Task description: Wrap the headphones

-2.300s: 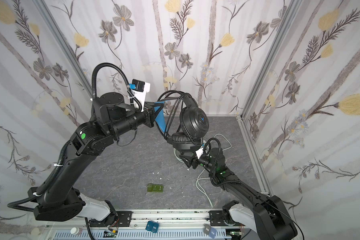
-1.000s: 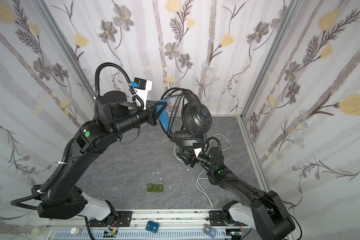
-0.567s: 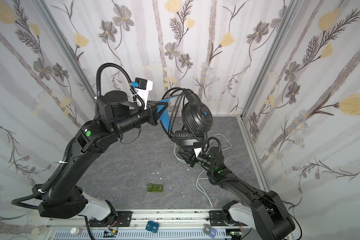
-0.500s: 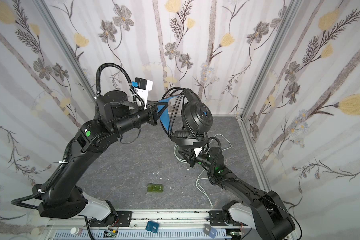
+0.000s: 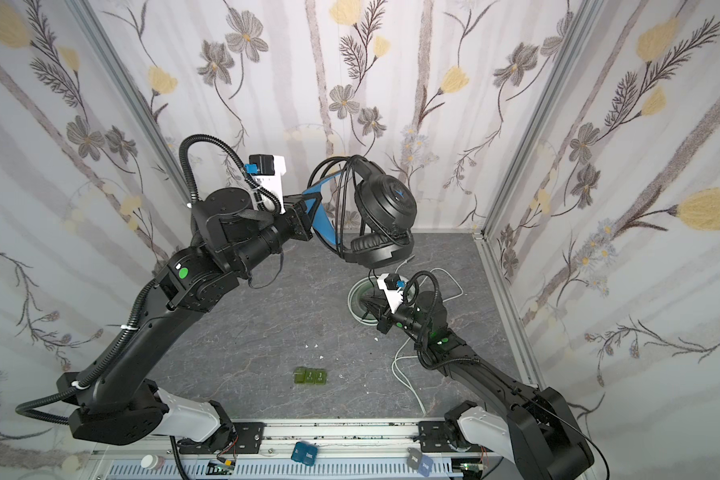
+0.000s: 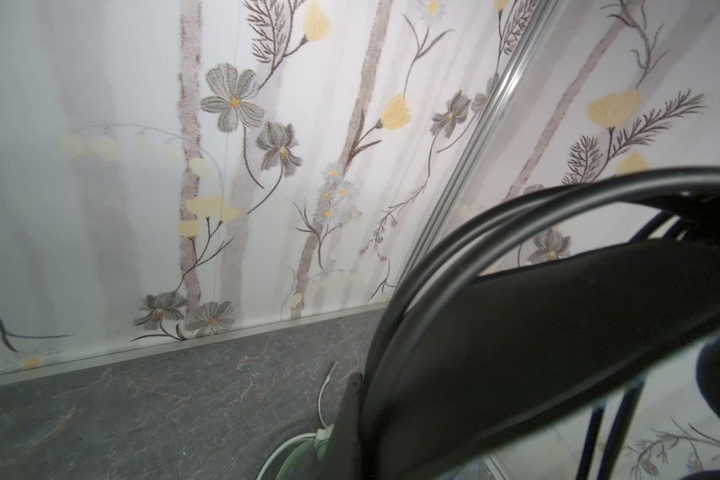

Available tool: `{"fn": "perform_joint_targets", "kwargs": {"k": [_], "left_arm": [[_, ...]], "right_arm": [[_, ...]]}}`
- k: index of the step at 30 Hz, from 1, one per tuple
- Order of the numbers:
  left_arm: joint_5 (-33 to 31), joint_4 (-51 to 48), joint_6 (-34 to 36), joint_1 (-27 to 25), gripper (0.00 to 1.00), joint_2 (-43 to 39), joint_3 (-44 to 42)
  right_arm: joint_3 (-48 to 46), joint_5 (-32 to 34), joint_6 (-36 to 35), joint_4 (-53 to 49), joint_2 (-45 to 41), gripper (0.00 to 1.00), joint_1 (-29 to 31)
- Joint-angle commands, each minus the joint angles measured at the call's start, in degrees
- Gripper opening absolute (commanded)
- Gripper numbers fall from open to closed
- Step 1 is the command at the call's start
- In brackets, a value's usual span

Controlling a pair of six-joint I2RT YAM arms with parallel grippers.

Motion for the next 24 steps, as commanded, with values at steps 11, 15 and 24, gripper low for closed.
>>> {"fn": "perform_joint_targets", "kwargs": {"k": [11, 15, 24], "left_arm": [[-17.1, 13.4, -5.6, 2.4, 0.00, 2.8, 1.8], [-19.6, 12.6, -7.4, 3.9, 0.00, 4.4, 2.4], [-22.2, 9.8, -13.1, 8.1, 0.00, 8.3, 2.2]], "right_arm": [[2.3, 7.2, -7.7, -17.1, -4.6, 0.00, 4.6], [2.5, 9.2, -9.2, -20.5, -6.7, 0.00, 6.7], [4.8, 14.3, -14.6, -26.7, -8.4, 0.00, 13.6]]}}
